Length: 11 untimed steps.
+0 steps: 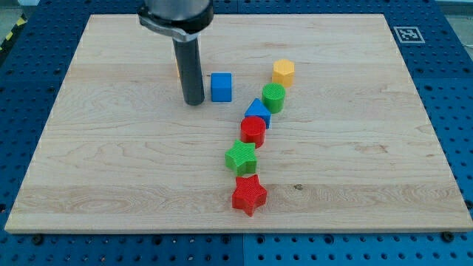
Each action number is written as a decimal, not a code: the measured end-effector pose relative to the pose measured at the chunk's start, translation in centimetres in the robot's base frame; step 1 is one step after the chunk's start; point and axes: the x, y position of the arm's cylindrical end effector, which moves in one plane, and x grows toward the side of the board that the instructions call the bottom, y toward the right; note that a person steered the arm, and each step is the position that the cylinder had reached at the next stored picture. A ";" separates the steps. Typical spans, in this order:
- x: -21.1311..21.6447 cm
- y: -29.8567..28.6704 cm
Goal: Push the blue cube diagonal to the yellow hexagon
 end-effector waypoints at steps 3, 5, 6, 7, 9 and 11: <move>1.4 3.6; 1.0 4.0; 0.6 4.0; 0.5 4.0; -0.4 4.0; -0.7 -0.1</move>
